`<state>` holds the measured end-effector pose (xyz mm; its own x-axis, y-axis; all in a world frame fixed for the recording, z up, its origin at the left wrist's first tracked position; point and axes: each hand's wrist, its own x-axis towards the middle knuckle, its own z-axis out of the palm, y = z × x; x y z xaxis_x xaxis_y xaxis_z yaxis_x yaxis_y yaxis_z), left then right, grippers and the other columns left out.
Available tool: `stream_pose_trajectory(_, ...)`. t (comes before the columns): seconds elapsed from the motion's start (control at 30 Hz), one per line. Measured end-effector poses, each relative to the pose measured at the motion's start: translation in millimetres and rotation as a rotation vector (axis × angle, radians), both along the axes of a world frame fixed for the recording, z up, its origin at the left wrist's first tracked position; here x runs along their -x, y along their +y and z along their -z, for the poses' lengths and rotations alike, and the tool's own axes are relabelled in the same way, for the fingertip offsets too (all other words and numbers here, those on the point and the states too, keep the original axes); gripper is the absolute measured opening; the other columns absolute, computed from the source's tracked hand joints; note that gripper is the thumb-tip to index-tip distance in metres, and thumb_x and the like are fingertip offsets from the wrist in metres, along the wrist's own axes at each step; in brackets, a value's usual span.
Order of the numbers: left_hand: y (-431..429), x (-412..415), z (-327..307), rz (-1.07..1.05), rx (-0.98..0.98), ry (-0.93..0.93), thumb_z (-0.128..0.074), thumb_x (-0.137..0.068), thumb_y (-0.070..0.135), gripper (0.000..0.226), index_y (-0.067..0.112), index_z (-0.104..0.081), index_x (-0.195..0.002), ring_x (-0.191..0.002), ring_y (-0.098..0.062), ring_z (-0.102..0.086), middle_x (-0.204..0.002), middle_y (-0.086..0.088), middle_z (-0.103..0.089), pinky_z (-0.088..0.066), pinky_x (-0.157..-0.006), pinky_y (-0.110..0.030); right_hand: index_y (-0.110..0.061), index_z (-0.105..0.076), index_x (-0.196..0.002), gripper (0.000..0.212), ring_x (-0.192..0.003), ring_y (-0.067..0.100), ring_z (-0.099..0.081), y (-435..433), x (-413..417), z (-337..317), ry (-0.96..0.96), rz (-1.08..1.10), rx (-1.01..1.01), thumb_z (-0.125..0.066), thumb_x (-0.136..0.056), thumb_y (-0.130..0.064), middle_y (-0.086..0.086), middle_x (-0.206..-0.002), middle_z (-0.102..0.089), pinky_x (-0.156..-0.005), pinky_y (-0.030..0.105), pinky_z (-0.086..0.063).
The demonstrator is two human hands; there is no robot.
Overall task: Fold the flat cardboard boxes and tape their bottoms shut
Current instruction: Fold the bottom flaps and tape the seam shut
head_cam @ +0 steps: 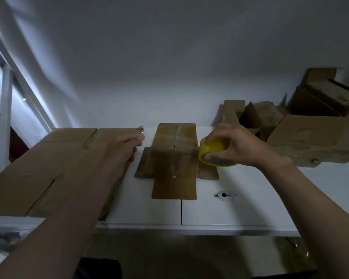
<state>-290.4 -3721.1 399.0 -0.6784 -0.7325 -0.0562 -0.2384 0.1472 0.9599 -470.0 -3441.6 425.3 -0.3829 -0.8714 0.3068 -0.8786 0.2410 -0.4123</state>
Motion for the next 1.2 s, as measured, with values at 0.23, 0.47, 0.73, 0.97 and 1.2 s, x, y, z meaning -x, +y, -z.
stream_pose_trajectory(0.23,0.4,6.5,35.1,-0.091,-0.026,0.082,-0.069,-0.094,0.031,0.016,0.015,-0.074,-0.091,-0.063,-0.01,-0.048,-0.07,0.006,-0.058,-0.039,-0.05,-0.021,-0.039,-0.07,-0.109,0.032,-0.104,0.016,-0.051,-8.4,20.1,14.0,0.004,0.007,-0.127,-0.083,-0.079,-0.04,-0.009,-0.111,-0.055,-0.083,0.038,-0.051)
stream_pose_trajectory(0.47,-3.7,15.0,42.6,-0.095,-0.159,0.104,-0.071,-0.093,0.031,0.019,0.014,-0.074,-0.101,-0.063,-0.009,-0.047,-0.074,0.005,-0.06,-0.04,-0.051,-0.023,-0.036,-0.06,-0.111,0.048,-0.096,0.002,-0.05,0.5,32.5,22.3,-0.007,0.03,0.057,-0.083,-0.072,-0.051,-0.022,-0.109,-0.055,-0.071,0.02,-0.044)
stream_pose_trajectory(0.73,-14.4,10.8,58.7,-0.125,-0.217,0.07,-0.071,-0.092,0.037,0.021,0.019,-0.072,-0.103,-0.068,-0.009,-0.05,-0.081,0.006,-0.062,-0.043,-0.054,-0.024,-0.041,-0.066,-0.112,0.038,-0.105,0.01,-0.043,-3.1,39.5,35.5,-0.02,-0.007,0.021,-0.075,-0.076,-0.051,-0.009,-0.11,-0.051,-0.081,0.024,-0.039)
stream_pose_trajectory(0.97,-20.0,15.0,63.3,-0.098,-0.238,0.074,-0.067,-0.095,0.039,0.028,0.017,-0.07,-0.113,-0.076,-0.009,-0.052,-0.086,0.007,-0.061,-0.044,-0.064,-0.026,-0.035,-0.07,-0.113,0.037,-0.104,0.004,-0.036,-14.0,38.2,40.0,0.03,0.0,0.007,-0.082,-0.079,-0.039,-0.008,-0.109,-0.051,-0.081,0.012,-0.031)
stream_pose_trajectory(1.2,-15.2,31.5,74.8,-0.083,-0.263,0.0,-0.06,-0.101,0.033,0.017,0.021,-0.067,-0.111,-0.077,-0.011,-0.057,-0.092,0.005,-0.066,-0.041,-0.062,-0.025,-0.041,-0.068,-0.107,0.034,-0.101,0.008,-0.038,-27.1,45.3,61.6,0.017,-0.005,0.019,-0.084,-0.077,-0.037,-0.01,-0.105,-0.053,-0.079,0.02,-0.034)
